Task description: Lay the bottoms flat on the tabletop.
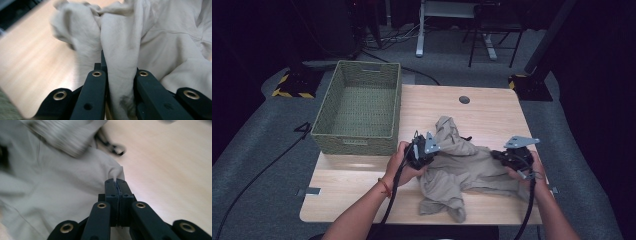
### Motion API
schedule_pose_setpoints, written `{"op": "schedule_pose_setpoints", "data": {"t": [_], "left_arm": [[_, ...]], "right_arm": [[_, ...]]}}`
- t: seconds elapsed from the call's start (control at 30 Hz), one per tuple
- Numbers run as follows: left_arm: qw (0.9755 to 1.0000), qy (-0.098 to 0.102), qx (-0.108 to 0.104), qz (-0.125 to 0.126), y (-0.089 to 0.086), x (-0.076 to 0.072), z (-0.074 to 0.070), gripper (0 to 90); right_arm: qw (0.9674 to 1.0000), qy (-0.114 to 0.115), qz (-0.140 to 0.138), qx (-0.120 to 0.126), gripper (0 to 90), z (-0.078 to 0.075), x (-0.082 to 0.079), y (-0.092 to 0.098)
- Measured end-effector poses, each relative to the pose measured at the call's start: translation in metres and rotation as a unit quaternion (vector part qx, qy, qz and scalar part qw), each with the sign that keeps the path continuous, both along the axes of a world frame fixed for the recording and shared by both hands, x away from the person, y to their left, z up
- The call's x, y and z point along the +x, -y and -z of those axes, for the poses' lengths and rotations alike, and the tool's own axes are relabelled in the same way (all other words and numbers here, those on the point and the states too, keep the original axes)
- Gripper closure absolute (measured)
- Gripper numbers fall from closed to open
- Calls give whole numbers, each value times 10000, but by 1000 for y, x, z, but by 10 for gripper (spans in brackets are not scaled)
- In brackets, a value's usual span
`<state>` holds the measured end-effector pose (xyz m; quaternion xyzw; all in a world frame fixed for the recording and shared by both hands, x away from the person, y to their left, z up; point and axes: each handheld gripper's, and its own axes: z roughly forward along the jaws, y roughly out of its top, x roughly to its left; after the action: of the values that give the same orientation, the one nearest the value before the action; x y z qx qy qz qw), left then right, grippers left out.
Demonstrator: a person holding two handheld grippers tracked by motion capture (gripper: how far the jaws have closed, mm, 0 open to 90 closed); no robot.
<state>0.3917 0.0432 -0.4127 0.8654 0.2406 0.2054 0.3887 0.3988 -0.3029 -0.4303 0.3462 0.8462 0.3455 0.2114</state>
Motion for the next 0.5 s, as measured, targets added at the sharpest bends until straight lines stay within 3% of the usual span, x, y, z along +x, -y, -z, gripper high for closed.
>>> {"op": "schedule_pose_setpoints", "data": {"t": [0.07, 0.17, 0.27, 0.3, 0.33, 0.4, 0.43, 0.47, 0.5], "left_arm": [[9996, 70, -239, -158, -8, 1, -9, 843], [9975, -151, -588, -369, -23, 5, -9, 834], [9959, -324, -647, -552, -35, 6, 3, 811], [9954, -387, -650, -586, -39, 5, 7, 797], [9952, -363, -518, -746, -46, 1, 15, 790], [9949, -384, -453, -812, -49, 0, 19, 767], [9935, -495, -372, -956, -54, -3, 26, 665], [9935, -495, -372, -956, -54, -3, 26, 608], [9940, -533, -342, -890, -56, -5, 29, 580]], "right_arm": [[9991, 292, 263, 157, 885, -18, -8, 18], [9981, 431, 380, 236, 884, -24, -15, 28], [9978, 419, 440, 280, 884, -22, -25, 37], [9981, 362, 422, 274, 884, -15, -32, 39], [9983, 345, 409, 249, 885, -12, -35, 40], [9983, 346, 422, 219, 884, -9, -39, 40], [9984, 293, 415, 233, 884, -3, -47, 40], [9984, 293, 415, 233, 884, -3, -47, 40], [9992, 223, 321, 76, 883, 4, -53, 35]]}}
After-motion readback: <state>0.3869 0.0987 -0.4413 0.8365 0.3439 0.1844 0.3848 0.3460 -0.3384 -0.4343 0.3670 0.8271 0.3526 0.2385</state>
